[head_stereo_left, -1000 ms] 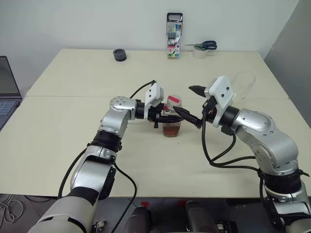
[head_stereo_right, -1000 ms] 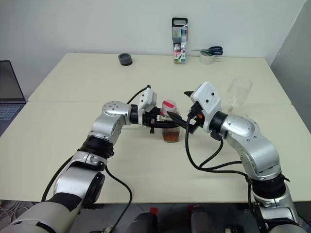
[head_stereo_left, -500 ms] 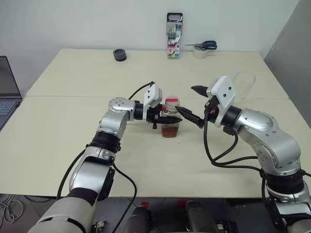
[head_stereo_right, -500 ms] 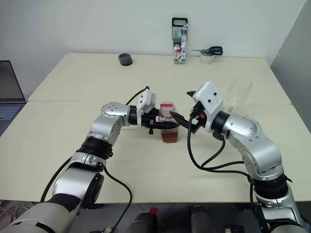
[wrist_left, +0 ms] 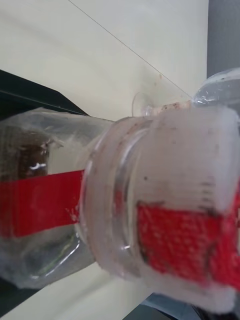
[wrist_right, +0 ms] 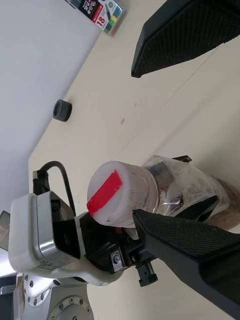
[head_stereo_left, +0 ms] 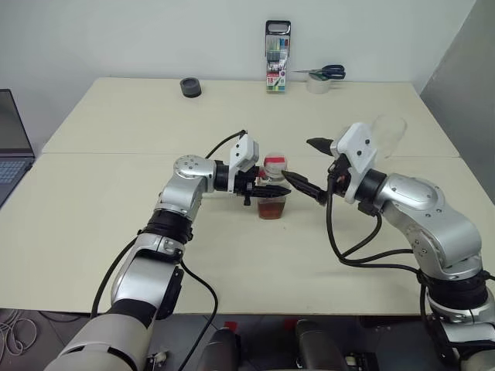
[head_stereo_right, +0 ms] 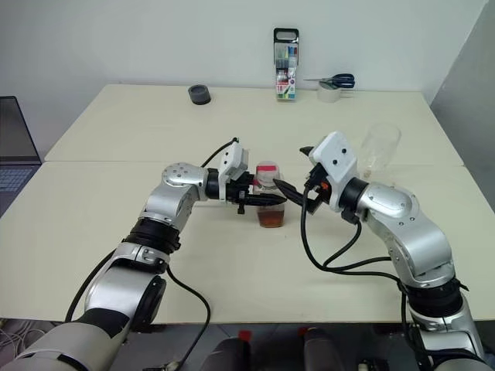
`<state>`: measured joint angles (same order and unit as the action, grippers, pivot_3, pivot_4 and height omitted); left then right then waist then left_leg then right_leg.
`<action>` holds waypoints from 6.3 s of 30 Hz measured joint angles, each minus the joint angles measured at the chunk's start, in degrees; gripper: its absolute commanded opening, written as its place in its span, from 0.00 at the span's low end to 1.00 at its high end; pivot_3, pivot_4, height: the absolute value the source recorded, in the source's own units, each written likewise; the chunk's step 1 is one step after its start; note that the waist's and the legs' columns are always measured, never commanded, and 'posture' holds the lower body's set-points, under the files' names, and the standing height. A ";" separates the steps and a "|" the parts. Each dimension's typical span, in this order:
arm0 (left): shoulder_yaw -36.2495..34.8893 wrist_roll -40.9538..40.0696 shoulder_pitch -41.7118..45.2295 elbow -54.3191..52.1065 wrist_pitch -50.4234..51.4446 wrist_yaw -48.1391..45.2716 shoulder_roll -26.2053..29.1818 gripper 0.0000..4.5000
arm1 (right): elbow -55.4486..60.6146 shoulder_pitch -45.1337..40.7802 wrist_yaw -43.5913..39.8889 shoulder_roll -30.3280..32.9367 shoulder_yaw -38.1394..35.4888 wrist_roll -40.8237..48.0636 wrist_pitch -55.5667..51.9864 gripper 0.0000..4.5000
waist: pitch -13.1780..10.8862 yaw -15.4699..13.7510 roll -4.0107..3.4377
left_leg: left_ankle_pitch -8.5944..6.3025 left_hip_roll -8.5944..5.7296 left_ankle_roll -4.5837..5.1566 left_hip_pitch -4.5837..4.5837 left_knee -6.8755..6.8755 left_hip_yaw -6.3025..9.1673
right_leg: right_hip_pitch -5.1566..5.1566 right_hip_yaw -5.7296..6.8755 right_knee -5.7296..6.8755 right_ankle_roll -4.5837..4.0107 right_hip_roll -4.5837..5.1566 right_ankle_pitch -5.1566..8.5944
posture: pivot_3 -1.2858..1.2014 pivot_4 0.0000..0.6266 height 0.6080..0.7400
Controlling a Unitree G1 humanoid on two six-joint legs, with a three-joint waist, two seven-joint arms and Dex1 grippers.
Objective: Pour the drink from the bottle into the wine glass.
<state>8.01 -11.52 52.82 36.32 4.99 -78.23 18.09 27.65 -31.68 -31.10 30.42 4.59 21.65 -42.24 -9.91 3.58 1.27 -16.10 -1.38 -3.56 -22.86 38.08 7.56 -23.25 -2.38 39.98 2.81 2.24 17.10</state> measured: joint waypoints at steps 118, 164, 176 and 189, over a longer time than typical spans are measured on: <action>-20.69 -0.41 -11.88 -1.50 5.19 45.03 17.61 0.38 | 0.06 14.47 -5.02 -2.61 2.90 -0.57 6.27 1.00 | 0.27 -0.31 0.41 | 0.07 0.07 -0.02 0.10 0.00 0.10 | 0.07 0.03 0.02 0.00 -0.05 0.00 | 0.52 0.24 1.00; -22.61 -0.37 -29.44 -8.74 -1.82 55.31 11.64 1.00 | -8.13 12.78 -1.02 -9.30 8.09 -10.58 10.97 1.00 | 0.29 -0.37 0.37 | 0.09 0.07 -0.07 0.10 -0.09 0.06 | -0.02 -0.01 0.06 -0.01 0.06 -0.01 | 0.52 0.24 1.00; -21.40 -3.95 -50.23 -33.91 5.55 47.83 13.37 1.00 | -0.50 29.20 9.88 -8.69 -1.51 -13.69 8.22 1.00 | 0.29 -1.09 0.34 | -0.03 0.09 0.14 0.15 -0.11 -0.01 | 0.08 -0.07 0.01 -0.01 0.06 0.00 | 0.52 0.24 1.00; -8.51 -7.56 -37.08 -41.17 9.65 25.79 18.13 1.00 | -21.17 16.28 26.04 -17.68 -12.47 -16.63 17.33 1.00 | 0.32 -1.22 0.04 | -0.02 0.14 0.14 0.38 -0.18 -0.58 | 0.18 -0.19 0.03 -0.01 -0.10 0.00 | 0.52 0.24 1.00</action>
<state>-0.49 -19.08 15.74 -4.85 14.64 -52.44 36.23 6.49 -15.39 -5.06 12.74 -7.88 5.02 -24.91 -9.60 2.36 1.31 -16.12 -1.24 -3.43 -22.48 37.90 6.99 -23.07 -2.57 40.01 2.79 2.14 17.10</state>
